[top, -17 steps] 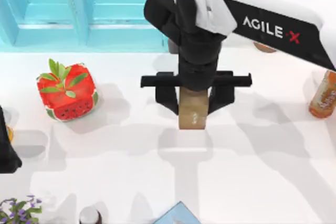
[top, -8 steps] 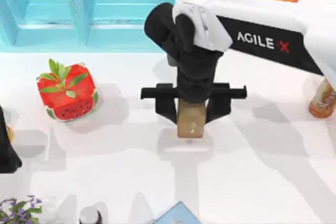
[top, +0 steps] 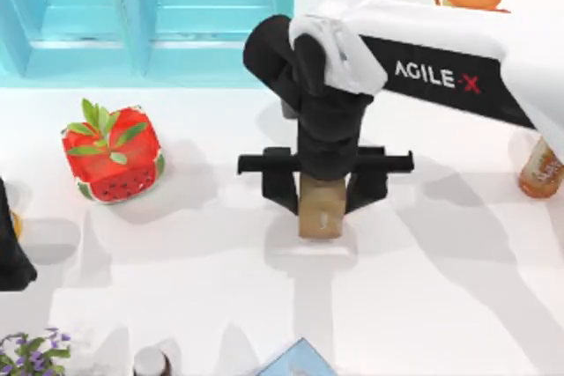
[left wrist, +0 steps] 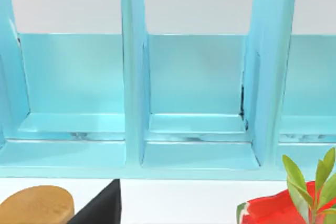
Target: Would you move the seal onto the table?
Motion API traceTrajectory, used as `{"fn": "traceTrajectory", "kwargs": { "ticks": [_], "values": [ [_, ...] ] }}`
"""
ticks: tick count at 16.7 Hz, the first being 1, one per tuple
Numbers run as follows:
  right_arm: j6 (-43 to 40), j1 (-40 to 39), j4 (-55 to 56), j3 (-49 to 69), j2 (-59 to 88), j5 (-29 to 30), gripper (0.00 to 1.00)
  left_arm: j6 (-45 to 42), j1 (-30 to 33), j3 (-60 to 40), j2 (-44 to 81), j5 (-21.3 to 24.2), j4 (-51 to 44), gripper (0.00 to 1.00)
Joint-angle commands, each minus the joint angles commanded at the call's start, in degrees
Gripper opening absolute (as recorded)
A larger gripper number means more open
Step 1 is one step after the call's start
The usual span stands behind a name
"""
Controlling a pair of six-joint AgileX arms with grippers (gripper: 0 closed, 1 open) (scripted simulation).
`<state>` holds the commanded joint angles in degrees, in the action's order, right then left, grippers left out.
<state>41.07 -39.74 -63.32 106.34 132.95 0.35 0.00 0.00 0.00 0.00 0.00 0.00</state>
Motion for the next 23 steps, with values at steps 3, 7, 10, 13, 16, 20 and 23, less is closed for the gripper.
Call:
{"fn": "traceTrajectory", "kwargs": {
  "ticks": [3, 7, 10, 13, 16, 20, 23],
  "values": [
    [0.00, 0.00, 0.00, 0.00, 0.00, 0.00, 0.45, 0.00, 0.00, 0.00, 0.00, 0.00, 0.00, 1.00],
    [0.00, 0.00, 0.00, 0.00, 0.00, 0.00, 0.75, 0.00, 0.00, 0.00, 0.00, 0.00, 0.00, 1.00],
    [0.00, 0.00, 0.00, 0.00, 0.00, 0.00, 0.98, 0.00, 0.00, 0.00, 0.00, 0.00, 0.00, 1.00],
    [0.00, 0.00, 0.00, 0.00, 0.00, 0.00, 1.00, 0.00, 0.00, 0.00, 0.00, 0.00, 0.00, 1.00],
    [0.00, 0.00, 0.00, 0.00, 0.00, 0.00, 1.00, 0.00, 0.00, 0.00, 0.00, 0.00, 0.00, 1.00],
    [0.01, 0.09, -0.14, 0.15, 0.04, 0.00, 1.00, 0.00, 0.00, 0.00, 0.00, 0.00, 0.00, 1.00],
    [0.06, -0.13, -3.84, 4.09, 1.23, 0.03, 1.00, 0.00, 0.00, 0.00, 0.00, 0.00, 0.00, 1.00]
  ]
}}
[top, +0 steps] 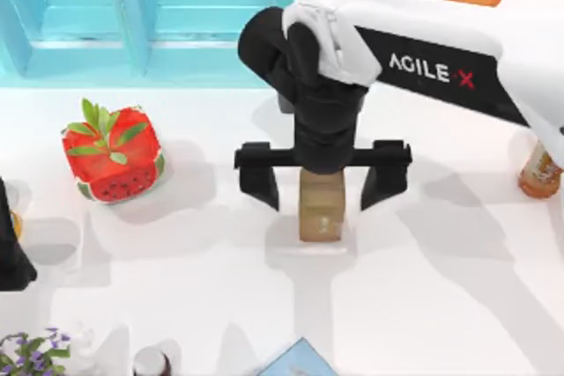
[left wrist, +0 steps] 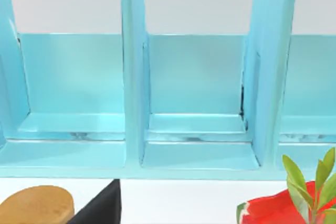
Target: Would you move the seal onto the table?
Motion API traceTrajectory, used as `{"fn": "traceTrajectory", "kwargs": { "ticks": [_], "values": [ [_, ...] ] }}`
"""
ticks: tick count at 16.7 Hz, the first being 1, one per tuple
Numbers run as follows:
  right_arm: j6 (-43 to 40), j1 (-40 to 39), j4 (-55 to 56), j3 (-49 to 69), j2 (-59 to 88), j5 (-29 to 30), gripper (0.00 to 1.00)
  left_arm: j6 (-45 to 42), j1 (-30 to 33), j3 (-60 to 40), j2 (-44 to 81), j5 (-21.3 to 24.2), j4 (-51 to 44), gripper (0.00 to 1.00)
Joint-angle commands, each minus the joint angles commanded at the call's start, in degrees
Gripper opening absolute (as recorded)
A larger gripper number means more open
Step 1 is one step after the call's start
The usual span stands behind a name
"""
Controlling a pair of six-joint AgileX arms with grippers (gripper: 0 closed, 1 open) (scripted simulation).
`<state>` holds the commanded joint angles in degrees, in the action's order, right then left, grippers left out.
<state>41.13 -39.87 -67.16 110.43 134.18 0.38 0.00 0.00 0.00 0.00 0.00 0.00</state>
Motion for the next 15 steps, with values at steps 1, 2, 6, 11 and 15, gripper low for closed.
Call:
{"fn": "traceTrajectory", "kwargs": {
  "ticks": [1, 2, 6, 11, 15],
  "values": [
    [0.01, -0.09, -2.30, 2.49, 0.58, 0.03, 1.00, 0.00, 0.00, 0.00, 0.00, 0.00, 0.00, 1.00],
    [0.02, -0.16, -5.06, 5.61, 1.21, 0.06, 1.00, 0.00, 0.00, 0.00, 0.00, 0.00, 0.00, 1.00],
    [0.01, -0.15, -18.95, 23.22, 3.73, -0.06, 1.00, 0.00, 0.00, 0.00, 0.00, 0.00, 0.00, 1.00],
    [-0.14, 0.27, -33.62, 40.17, 5.63, -0.02, 1.00, 0.00, 0.00, 0.00, 0.00, 0.00, 0.00, 1.00],
    [-0.23, 0.49, -36.55, 43.30, 5.76, 0.04, 1.00, 0.00, 0.00, 0.00, 0.00, 0.00, 0.00, 1.00]
  ]
}}
